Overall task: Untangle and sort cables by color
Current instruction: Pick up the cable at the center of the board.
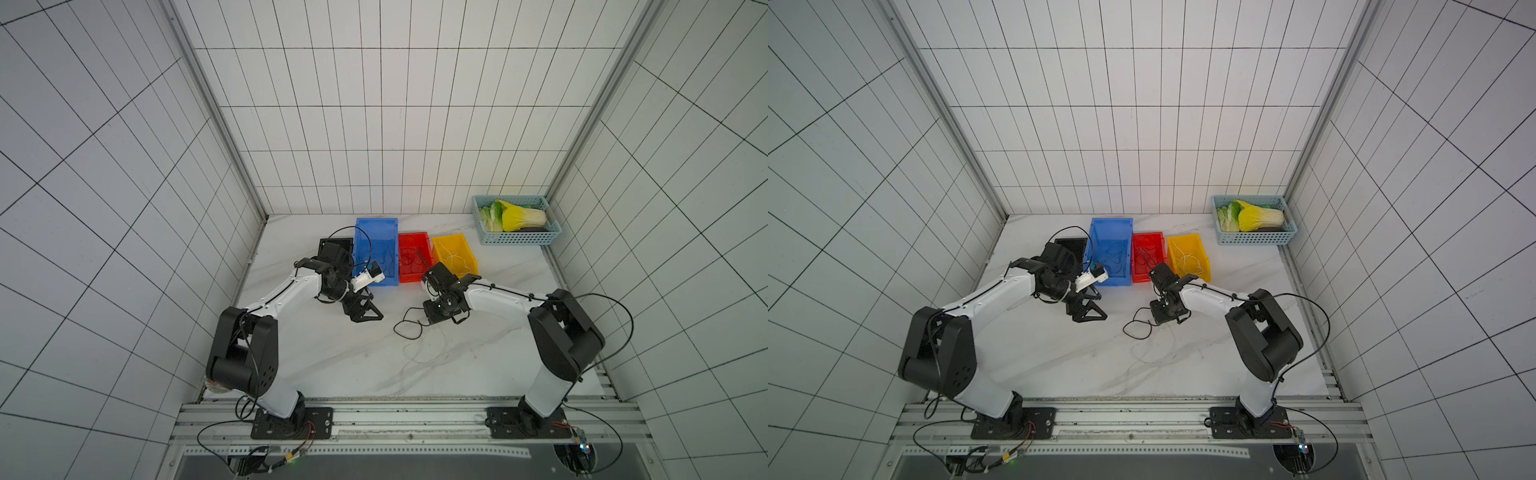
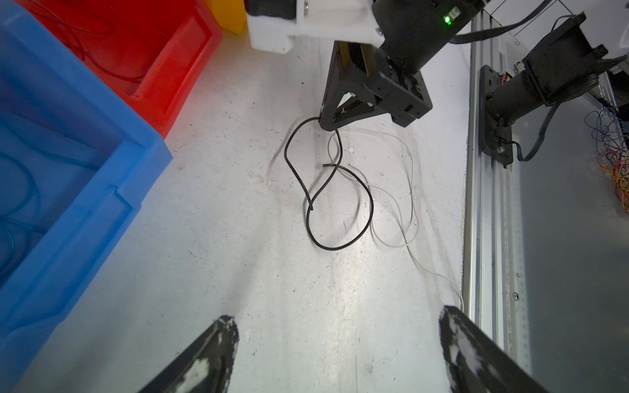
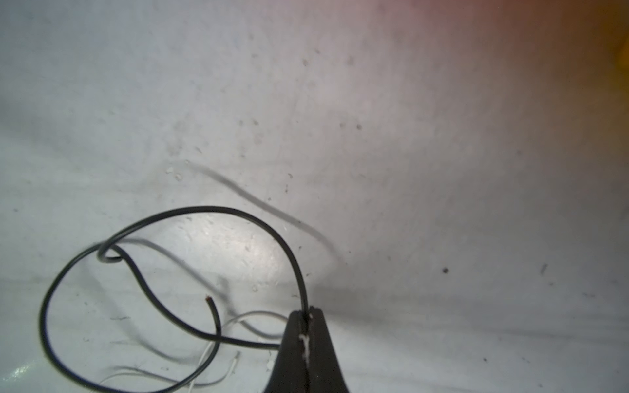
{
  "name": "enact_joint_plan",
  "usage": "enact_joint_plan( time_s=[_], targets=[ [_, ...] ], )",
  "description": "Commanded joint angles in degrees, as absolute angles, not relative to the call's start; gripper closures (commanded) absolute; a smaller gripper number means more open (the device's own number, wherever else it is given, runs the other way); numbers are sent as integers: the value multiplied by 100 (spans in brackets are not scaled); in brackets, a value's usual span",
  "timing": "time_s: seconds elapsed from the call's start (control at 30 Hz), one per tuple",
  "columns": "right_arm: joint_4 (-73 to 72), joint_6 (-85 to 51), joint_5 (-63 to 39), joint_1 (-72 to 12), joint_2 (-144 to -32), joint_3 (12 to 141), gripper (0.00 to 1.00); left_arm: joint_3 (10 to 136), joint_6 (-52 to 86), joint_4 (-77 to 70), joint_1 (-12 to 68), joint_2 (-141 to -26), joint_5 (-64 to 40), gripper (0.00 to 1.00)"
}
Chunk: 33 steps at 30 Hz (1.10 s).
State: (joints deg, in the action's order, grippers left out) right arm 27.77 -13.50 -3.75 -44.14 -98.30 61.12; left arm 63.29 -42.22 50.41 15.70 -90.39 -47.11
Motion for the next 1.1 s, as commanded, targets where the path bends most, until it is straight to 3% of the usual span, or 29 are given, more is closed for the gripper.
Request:
enact_joint_plan(
  time_s=[0.0, 0.33, 0.63, 0.8, 0.87, 0.93, 1.0, 1.03, 1.07],
  targets=[
    [2336, -905, 174, -4606, -9068, 6156, 100, 6677, -4315, 5300, 1449, -8862, -5122, 10],
    [1720, 259, 113, -5094, -8071, 6425, 100, 7723, -4016, 5742, 1241, -8701, -5563, 6],
    [1628, 847, 368, -5669, -8283, 6888, 100, 7696, -4074, 5606, 1243, -8719, -5826, 5],
    [1404, 993, 567, -5831, -8371, 7038, 100, 7404, -3846, 5358, 1283, -8764, -5816, 10],
    [1289, 978, 629, -5860, -8406, 7075, 100, 7342, -3659, 5237, 1282, -8771, -5708, 19],
    [1189, 968, 648, -5887, -8458, 7113, 100, 7317, -3521, 5176, 1291, -8771, -5634, 41],
    [1186, 984, 685, -5921, -8561, 7211, 100, 7343, -3443, 5151, 1288, -8767, -5569, 56],
    [1178, 993, 699, -5940, -8597, 7261, 100, 7347, -3411, 5143, 1284, -8763, -5514, 71],
    [1175, 999, 738, -5955, -8636, 7297, 100, 7381, -3313, 5101, 1283, -8747, -5399, 94]
  ],
)
